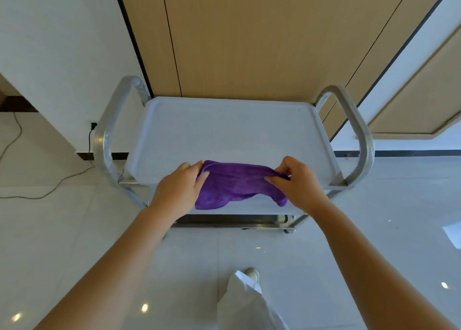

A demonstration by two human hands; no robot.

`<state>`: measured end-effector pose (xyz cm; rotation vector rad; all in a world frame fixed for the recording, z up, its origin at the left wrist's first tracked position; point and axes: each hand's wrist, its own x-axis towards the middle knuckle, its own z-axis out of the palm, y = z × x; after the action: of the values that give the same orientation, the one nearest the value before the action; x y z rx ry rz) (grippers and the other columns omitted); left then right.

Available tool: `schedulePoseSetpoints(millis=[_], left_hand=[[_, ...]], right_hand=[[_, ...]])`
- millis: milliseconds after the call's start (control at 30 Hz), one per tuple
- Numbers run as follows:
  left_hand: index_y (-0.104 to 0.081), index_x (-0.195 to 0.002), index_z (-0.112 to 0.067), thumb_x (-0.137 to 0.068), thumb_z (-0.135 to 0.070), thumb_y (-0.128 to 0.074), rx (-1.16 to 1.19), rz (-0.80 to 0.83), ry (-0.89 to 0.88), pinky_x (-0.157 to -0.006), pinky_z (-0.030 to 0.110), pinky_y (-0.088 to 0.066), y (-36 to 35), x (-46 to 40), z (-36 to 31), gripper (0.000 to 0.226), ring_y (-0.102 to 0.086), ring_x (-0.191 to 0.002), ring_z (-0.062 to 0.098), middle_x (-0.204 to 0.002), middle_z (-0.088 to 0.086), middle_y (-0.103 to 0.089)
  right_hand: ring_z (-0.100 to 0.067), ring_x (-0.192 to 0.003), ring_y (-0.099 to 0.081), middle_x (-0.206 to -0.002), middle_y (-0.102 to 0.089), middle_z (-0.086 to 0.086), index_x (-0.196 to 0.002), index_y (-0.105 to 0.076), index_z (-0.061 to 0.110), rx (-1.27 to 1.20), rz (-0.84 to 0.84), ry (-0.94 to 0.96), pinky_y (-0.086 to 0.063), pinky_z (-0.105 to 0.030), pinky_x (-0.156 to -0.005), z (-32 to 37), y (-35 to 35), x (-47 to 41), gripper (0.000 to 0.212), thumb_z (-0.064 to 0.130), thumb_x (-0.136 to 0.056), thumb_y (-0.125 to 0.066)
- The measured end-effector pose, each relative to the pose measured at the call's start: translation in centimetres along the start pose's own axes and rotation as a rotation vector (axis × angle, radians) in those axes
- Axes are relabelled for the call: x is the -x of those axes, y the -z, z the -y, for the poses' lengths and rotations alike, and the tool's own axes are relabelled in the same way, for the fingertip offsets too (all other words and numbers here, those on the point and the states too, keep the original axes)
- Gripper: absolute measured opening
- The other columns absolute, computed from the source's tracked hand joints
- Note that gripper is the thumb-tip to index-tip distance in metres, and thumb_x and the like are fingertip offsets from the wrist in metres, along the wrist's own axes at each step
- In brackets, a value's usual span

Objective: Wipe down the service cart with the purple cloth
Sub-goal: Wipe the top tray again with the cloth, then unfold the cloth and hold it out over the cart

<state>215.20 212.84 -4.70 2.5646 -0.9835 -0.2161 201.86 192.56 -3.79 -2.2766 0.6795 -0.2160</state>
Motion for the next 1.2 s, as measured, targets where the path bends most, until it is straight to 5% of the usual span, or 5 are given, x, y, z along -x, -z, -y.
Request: schedulePoseSetpoints(millis=[200,400,600,833,1200], left_hand=[[-0.054,-0.131,-0.017,-0.096,-0.033,-0.045,-0.003,-0.147,-0.041,-0.093,0.04,-0.042,6.1,6.2,0.9,0.04,-0.047,-0.116,0.024,-0.13,0.006,-0.048],[-0.06,-0.079,0.013,-0.09,-0.03,-0.059,0.691,-0.07,0.133,-0.063,0.031,-0.04,11.4,8.6,-0.6,0.044,-0.054,-0.063,0.02,-0.072,0.022,-0.06],[-0.046,-0.057,-0.005,-0.088,-0.039,-0.058,0.411,-0.11,0.047,-0.048,0.02,-0.028,13.8,8.4,-1.5,0.048,-0.038,-0.049,0.012,-0.051,0.0,-0.04],[-0.045,-0.064,-0.021,-0.095,-0.03,-0.05,0.157,-0.096,0.118,-0.051,0.027,-0.031,13.1,7.7,-1.0,0.032,-0.045,-0.055,0.015,-0.057,-0.002,-0.048],[-0.051,-0.081,-0.01,-0.097,-0.025,-0.044,0.818,-0.062,0.359,-0.046,0.02,-0.04,13.0,5.4,-8.7,0.022,-0.05,-0.059,0.017,-0.073,0.007,-0.052]], right_hand=[[-0.024,-0.072,-0.057,-0.076,-0.063,-0.007,-0.065,-0.05,0.011,0.023,0.027,0.079,-0.048,-0.035,-0.066,6.4,3.5,4.9,0.032,0.026,-0.075,-0.075],[-0.017,-0.062,-0.047,-0.067,-0.053,-0.008,-0.071,-0.052,0.002,-0.039,0.033,0.118,-0.038,-0.028,-0.058,9.7,6.3,6.8,0.032,0.025,-0.077,-0.074],[-0.008,-0.055,-0.046,-0.064,-0.05,-0.002,-0.076,-0.051,0.005,-0.191,-0.024,0.174,-0.038,-0.014,-0.048,11.6,9.8,7.1,0.023,0.02,-0.085,-0.065],[-0.015,-0.056,-0.052,-0.065,-0.06,-0.007,-0.077,-0.055,0.003,-0.386,-0.085,0.169,-0.042,-0.026,-0.054,11.9,12.3,6.5,0.021,0.019,-0.087,-0.065],[-0.015,-0.056,-0.045,-0.058,-0.048,0.001,-0.064,-0.051,0.012,-0.275,-0.127,0.097,-0.042,-0.029,-0.055,13.7,9.2,5.8,0.025,0.018,-0.086,-0.061]])
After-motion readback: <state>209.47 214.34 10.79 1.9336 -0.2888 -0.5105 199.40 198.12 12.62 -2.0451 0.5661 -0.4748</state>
